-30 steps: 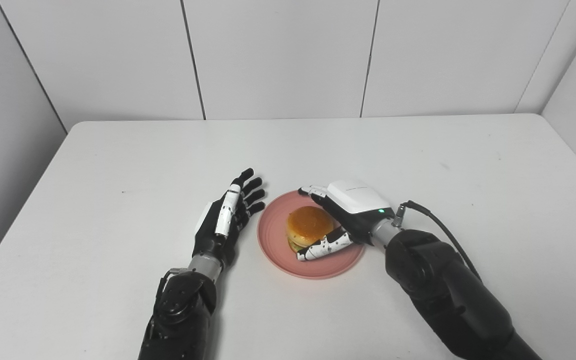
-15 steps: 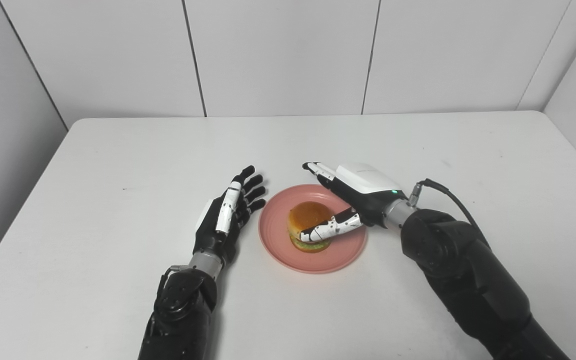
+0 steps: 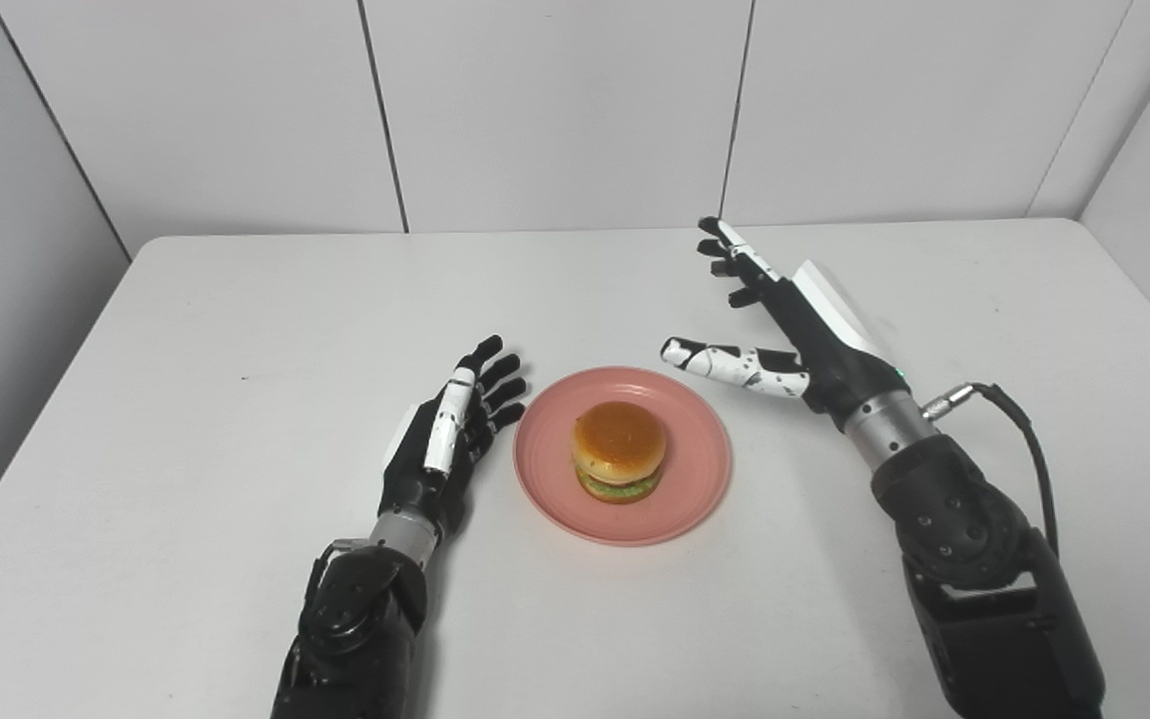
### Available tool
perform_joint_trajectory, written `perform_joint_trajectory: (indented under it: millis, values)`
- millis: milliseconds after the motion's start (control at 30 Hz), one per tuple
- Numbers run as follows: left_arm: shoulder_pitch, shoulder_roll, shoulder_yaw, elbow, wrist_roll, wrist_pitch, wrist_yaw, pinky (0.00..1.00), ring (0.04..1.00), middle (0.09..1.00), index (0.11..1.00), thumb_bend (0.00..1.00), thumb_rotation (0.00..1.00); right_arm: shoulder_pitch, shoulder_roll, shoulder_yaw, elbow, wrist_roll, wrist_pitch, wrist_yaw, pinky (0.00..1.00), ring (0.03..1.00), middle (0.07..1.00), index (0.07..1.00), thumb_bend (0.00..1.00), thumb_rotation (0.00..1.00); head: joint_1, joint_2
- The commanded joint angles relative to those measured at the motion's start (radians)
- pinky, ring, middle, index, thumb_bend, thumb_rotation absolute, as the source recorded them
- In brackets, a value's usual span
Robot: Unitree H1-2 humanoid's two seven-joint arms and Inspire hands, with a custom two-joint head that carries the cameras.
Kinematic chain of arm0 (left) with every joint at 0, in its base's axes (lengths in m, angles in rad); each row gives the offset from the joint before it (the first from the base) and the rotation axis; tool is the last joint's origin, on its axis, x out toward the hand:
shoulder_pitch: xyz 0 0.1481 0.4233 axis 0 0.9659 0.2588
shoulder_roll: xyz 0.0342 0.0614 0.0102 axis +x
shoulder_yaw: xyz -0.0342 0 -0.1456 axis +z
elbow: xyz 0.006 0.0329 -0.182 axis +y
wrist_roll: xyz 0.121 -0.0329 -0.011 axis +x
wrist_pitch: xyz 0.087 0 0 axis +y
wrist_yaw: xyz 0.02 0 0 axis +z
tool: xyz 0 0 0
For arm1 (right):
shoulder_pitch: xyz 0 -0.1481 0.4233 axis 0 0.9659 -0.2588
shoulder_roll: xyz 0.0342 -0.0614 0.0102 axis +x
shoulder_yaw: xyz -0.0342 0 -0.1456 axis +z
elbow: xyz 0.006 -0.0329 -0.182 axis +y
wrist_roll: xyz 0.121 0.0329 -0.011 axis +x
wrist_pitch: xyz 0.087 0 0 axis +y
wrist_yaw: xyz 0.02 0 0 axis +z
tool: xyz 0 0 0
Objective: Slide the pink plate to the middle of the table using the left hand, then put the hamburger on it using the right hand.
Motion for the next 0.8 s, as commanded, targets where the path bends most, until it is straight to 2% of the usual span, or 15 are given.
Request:
perform_joint_trajectory:
  millis: [0,100,233,300,400,500,533,567,633,700,767]
  values:
    - [0.012,0.014,0.003,-0.052,0.007,-0.002,0.0,0.9,0.905,0.917,0.918,0.39,1.0,0.016,0.043,-0.061,-0.019,0.132,-0.042,-0.049,0.87,0.94,0.966,0.985,0.9,0.99,0.0,0.003]
    - [0.044,0.024,-0.002,-0.091,0.019,-0.01,0.002,0.94,0.938,0.952,0.949,0.4,1.0,0.065,0.088,-0.103,0.007,0.224,-0.045,-0.077,0.99,0.995,0.998,0.999,0.97,1.0,-0.001,0.004]
    - [0.077,0.023,0.0,-0.112,0.02,-0.032,0.009,0.98,0.974,0.983,0.98,0.41,1.0,0.109,0.114,-0.118,0.043,0.284,-0.07,-0.112,1.0,1.0,1.0,1.0,0.99,1.0,0.0,0.004]
    - [0.094,0.024,0.0,-0.11,0.026,-0.058,0.01,0.99,0.989,0.994,0.993,0.41,1.0,0.142,0.134,-0.13,0.055,0.334,-0.077,-0.125,1.0,1.0,1.0,1.0,0.97,1.0,-0.003,0.006]
    - [0.115,0.026,-0.002,-0.103,0.034,-0.093,0.008,1.0,0.999,1.0,1.0,0.42,1.0,0.173,0.162,-0.154,0.07,0.429,-0.052,-0.122,1.0,1.0,1.0,1.0,0.95,1.0,-0.011,0.007]
    - [0.133,0.023,0.001,-0.094,0.039,-0.113,0.011,1.0,1.0,1.0,1.0,0.42,1.0,0.183,0.163,-0.159,0.105,0.462,-0.059,-0.123,1.0,1.0,1.0,1.0,0.91,1.0,-0.009,0.007]
    - [0.137,0.022,0.002,-0.091,0.039,-0.116,0.013,1.0,1.0,1.0,1.0,0.4,1.0,0.185,0.161,-0.159,0.117,0.469,-0.065,-0.123,1.0,1.0,1.0,1.0,0.84,1.0,-0.009,0.007]
    - [0.139,0.022,0.004,-0.087,0.039,-0.119,0.014,1.0,1.0,1.0,1.0,0.4,1.0,0.188,0.158,-0.158,0.128,0.475,-0.069,-0.121,1.0,1.0,1.0,1.0,0.82,1.0,-0.005,0.006]
    - [0.136,0.023,0.006,-0.07,0.04,-0.135,0.014,1.0,1.0,1.0,1.0,0.4,1.0,0.191,0.151,-0.157,0.151,0.495,-0.074,-0.11,1.0,1.0,1.0,1.0,0.73,1.0,-0.002,0.006]
    - [0.135,0.026,0.007,-0.058,0.041,-0.148,0.013,1.0,1.0,1.0,1.0,0.4,1.0,0.193,0.145,-0.157,0.169,0.519,-0.085,-0.098,1.0,1.0,1.0,1.0,0.6,1.0,0.003,0.004]
    - [0.133,0.028,0.007,-0.044,0.041,-0.164,0.011,1.0,1.0,1.0,1.0,0.4,1.0,0.195,0.141,-0.155,0.188,0.544,-0.105,-0.088,1.0,1.0,1.0,1.0,0.54,1.0,0.009,0.005]
